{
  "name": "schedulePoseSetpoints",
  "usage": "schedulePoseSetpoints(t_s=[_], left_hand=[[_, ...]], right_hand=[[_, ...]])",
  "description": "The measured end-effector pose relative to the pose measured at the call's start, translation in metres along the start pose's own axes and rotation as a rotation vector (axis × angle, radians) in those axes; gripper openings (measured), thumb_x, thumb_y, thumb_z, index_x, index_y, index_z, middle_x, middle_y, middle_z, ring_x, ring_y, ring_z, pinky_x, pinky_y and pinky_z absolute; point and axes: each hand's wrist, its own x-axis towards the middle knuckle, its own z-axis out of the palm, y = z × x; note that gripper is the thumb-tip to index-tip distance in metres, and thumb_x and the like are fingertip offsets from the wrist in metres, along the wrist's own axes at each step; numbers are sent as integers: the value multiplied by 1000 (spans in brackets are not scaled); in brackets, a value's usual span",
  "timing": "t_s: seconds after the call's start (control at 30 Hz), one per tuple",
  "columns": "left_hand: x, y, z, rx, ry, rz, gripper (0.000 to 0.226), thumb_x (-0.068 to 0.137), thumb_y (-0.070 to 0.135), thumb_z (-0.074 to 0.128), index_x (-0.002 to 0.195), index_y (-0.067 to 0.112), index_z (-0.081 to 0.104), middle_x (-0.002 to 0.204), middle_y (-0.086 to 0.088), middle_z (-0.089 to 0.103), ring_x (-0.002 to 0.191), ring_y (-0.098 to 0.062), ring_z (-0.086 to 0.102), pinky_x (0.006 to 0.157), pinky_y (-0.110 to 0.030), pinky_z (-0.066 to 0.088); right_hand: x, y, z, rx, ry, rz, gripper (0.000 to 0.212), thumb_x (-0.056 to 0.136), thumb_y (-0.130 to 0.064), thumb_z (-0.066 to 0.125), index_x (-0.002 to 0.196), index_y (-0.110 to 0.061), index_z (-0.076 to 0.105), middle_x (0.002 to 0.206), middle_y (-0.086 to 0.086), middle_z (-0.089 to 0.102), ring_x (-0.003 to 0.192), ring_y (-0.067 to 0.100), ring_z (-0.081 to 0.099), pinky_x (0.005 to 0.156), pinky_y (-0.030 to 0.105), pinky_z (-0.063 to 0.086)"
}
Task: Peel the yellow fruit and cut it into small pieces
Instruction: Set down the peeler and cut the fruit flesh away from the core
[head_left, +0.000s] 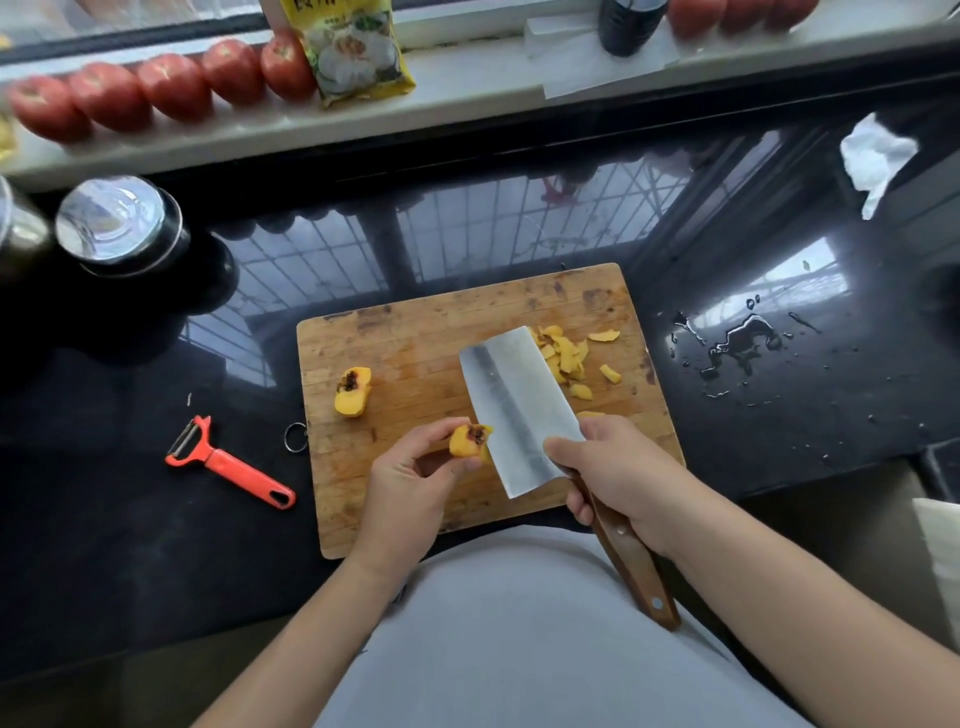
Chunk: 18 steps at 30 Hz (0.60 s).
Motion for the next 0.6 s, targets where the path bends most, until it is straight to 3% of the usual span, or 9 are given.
schedulePoseSetpoints(t_s=[0.2,0.43,0.5,0.6], left_hand=[[0,0,0,-18,9,-23,36,82,0,82,112,21,79,113,-1,78,111,-17,71,100,-34,56],[-2,-4,4,-33,12,-37,38,85,1,79,117,20,76,114,1,79,113,-17,71,100,-35,56],[3,-5,3,-147,97,-118,38,90,1,73,123,21,72,116,-1,78,117,-23,71,98,-39,58],[13,1,-8,-598,79,-316,38,94,10,62,133,12,64,116,-15,75,114,-35,70,94,-43,61]], right_hand=[[5,4,3,46,-3,14,14,99,-26,57,103,-16,65,59,5,57,59,23,51,67,40,39],[1,8,0,28,-7,15,14,99,-25,55,105,-18,64,57,6,58,51,19,51,66,40,38],[-5,10,0,1,-31,18,13,100,-26,54,106,-19,64,57,7,59,48,17,51,65,40,39],[-3,12,-10,29,43,-26,17,103,-27,53,112,-19,64,55,7,59,45,16,50,53,28,42]])
